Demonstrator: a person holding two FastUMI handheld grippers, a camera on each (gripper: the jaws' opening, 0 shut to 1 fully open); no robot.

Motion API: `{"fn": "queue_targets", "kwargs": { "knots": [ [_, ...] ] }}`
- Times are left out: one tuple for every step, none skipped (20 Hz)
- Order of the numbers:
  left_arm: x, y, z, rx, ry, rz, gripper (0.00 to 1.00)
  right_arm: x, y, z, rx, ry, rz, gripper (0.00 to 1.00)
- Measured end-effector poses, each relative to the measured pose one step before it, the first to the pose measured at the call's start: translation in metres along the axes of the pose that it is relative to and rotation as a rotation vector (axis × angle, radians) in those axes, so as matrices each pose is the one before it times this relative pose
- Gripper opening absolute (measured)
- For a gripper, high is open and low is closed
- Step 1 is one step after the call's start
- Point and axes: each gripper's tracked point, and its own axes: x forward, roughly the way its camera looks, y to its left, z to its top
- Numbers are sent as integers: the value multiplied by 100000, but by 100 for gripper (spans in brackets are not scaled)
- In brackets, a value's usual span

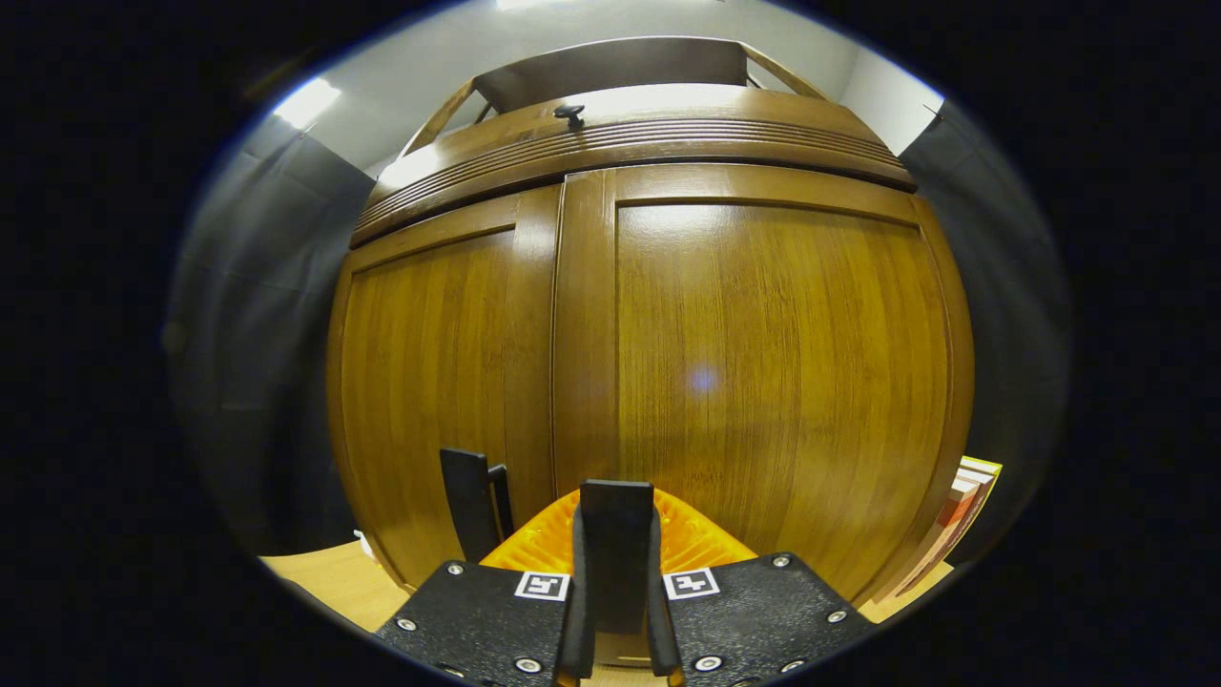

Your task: Open the right door of the double-door shoe cabinet with the right hand, and open the left door with the left hand.

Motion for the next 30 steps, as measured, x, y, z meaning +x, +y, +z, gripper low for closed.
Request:
{"fn": "queue_targets", "kwargs": {
  "knots": [
    [-15, -3, -17, 89, 488, 37, 93, -213, 46, 107, 61, -117, 622, 22],
    [-1, 14, -31, -31, 308, 135, 96, -238, 52, 161, 533, -10, 699, 22],
    [6, -10, -2, -319, 323, 57, 96, -424, 118, 173, 1104, -1786, 762, 22],
    [-19, -14, -86, -560, 495, -107, 93, -868, 118, -270, 1108, -32, 936, 22],
    [-45, -27, 16, -620, 364, -262, 100, -653, 37, 4, 149, -332, 560, 22],
    [16, 19, 26, -346, -6, -188, 93, -269, 5, 172, -124, -233, 448, 22],
    [-4, 22, 57, 100, -79, 19, 93, -519, -31, 113, 50, -60, 500, 22],
    [32, -65, -38, 586, -113, -292, 93, -430, 65, 31, 464, 64, 512, 22],
    [62, -2, 56, 1134, -286, -464, 93, -519, -49, 132, 983, 191, 77, 22],
    [29, 173, 126, 1120, -202, 438, 93, -560, -28, 130, 252, 223, 102, 17],
    [-120, -64, 143, 500, -506, 330, 96, -581, -138, 90, -260, 114, 352, 27],
    [-81, -47, 37, -72, -464, 98, 93, -289, -167, 55, -211, 11, 315, 27],
    [-9, 46, 53, -57, -224, 286, 100, -184, 54, 159, 173, -82, 197, 27],
    [-15, 17, -51, -34, -102, 219, 93, -232, -60, 49, 52, 104, 161, 17],
    [-48, -20, 8, -256, -73, 139, 93, -668, -260, 155, -226, 184, -9, 27],
    [7, -25, -14, -489, -80, -83, 93, -790, -280, 25, -706, 406, -117, 25],
    [-41, 50, 83, -681, -178, 58, 93, -1290, -418, -143, -887, 88, -308, 23],
    [27, -21, 32, -954, -334, -193, 93, -1170, -424, -31, -1062, -137, -426, 22],
    [17, -167, -73, -829, 104, -805, 93, -980, -462, -72, -785, -173, -403, 22],
    [93, -13, -231, -174, 666, -701, 93, -903, -457, -8, -134, -97, -293, 22],
    [75, 9, -259, 336, 788, -493, 93, -862, -451, 16, 231, -35, -168, 17],
    [72, -125, -63, 340, 376, -607, 93, -755, -352, 166, 27, -323, -35, 22],
    [42, -50, 29, 27, -48, -338, 96, -556, -319, 19, -339, -109, -68, 22],
    [26, 19, -1, -268, 255, 132, 93, -554, -333, -22, -533, 26, -265, 22],
    [28, -2, 58, -674, 157, 381, 93, -325, -260, -18, -1121, 521, -540, 22],
    [-34, -82, -189, -538, 340, -435, 96, -600, -907, -304, -2082, 1464, -2127, 17],
    [-19, -132, -154, -25, 493, -1198, 93, -697, -761, 205, -331, -496, -1807, 22],
    [83, 89, 26, 403, -88, -622, 93, -464, -824, -168, 1100, 283, -1678, 21],
    [-39, 14, 102, 390, -8, -252, 93, -595, -842, 249, 2487, -542, -1076, 17],
    [45, -179, -54, 44, 274, -632, 93, -549, -857, -77, 2209, 354, -931, 17]
  ]
}}
